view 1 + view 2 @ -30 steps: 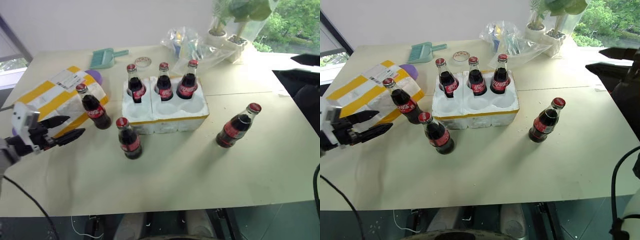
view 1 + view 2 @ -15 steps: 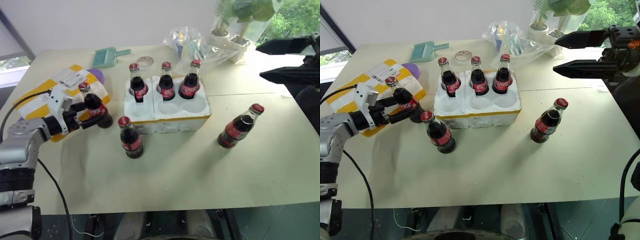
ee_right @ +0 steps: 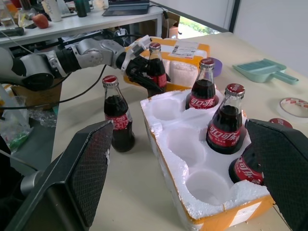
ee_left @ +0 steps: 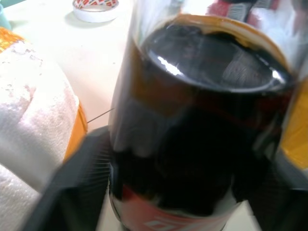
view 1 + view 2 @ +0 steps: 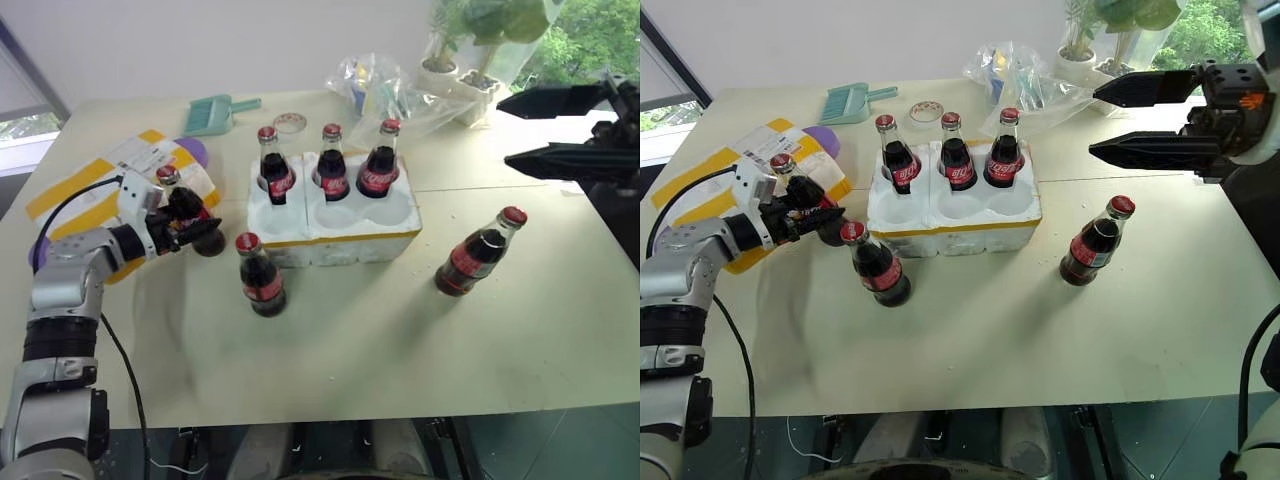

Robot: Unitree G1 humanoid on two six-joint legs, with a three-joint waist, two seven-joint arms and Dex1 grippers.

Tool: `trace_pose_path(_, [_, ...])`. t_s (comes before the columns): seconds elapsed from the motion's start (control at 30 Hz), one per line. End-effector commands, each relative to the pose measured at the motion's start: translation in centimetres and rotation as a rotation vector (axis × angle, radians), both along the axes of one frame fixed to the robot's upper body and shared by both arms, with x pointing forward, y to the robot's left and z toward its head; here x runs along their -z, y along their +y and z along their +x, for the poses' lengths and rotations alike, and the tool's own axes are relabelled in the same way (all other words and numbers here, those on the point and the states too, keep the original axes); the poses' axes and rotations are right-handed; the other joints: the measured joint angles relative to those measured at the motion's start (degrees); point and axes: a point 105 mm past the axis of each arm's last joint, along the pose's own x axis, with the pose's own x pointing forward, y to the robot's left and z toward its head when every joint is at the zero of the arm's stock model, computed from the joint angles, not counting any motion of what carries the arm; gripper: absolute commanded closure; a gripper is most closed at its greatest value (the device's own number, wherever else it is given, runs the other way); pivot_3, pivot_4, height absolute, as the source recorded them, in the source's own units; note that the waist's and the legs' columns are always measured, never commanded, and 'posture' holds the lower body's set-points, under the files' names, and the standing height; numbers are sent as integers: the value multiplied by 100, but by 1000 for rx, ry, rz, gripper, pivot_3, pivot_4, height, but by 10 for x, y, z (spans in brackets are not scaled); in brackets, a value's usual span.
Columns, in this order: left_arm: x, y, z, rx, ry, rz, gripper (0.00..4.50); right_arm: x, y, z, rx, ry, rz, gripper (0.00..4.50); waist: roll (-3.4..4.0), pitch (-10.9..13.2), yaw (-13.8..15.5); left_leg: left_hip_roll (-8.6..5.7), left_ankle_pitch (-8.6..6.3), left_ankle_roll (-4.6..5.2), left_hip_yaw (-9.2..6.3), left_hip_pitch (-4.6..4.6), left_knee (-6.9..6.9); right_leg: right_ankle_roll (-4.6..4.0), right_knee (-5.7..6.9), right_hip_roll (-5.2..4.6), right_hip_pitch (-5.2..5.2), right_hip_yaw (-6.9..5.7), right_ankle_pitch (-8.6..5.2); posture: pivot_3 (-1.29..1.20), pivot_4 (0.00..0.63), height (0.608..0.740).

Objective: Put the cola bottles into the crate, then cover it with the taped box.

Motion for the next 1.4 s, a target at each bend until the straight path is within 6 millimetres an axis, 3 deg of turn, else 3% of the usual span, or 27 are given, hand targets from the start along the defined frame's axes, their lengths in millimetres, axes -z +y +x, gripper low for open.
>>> trace_pose_path(0.03, [-19,-2,-2,40,-32,-16,1733,-8,3,-6,-16,-54,12,0,0,0,0,0,0,0,0,0,0,0,0,0,0,0,0,0,150,740])
trace_pose_path(0.27, [-62,-6,-14,174,-40,3,1733,1,4,-1,3,-51,23,0,-20,12,-4,1,1,0,0,-9,2,0,5,2,-10,0,0,0,150,740])
trace_pose_path(0.53, [-114,-41,-29,419,-68,13,1733,11,5,-2,18,-39,37,0,-31,18,9,-1,1,0,-2,-22,22,0,6,3,-11,-4,0,0,150,740])
trace_pose_path(0.77, [-149,-72,-22,544,-132,-36,1733,15,4,-3,46,-37,49,0,-32,19,0,0,2,-1,-3,-50,56,2,17,6,-24,-11,1,0,150,740])
trace_pose_path(0.93, [-146,-95,-15,629,-127,-6,1733,18,4,-5,69,-38,53,0,-33,20,-1,-2,6,-6,-2,-53,60,3,19,5,-24,-11,1,0,150,740])
trace_pose_path(1.4, [-109,-118,-4,664,-97,43,1733,14,1,-4,107,-44,86,0,-35,21,9,-2,10,-11,-3,-76,70,3,21,4,-42,-10,2,0,150,740])
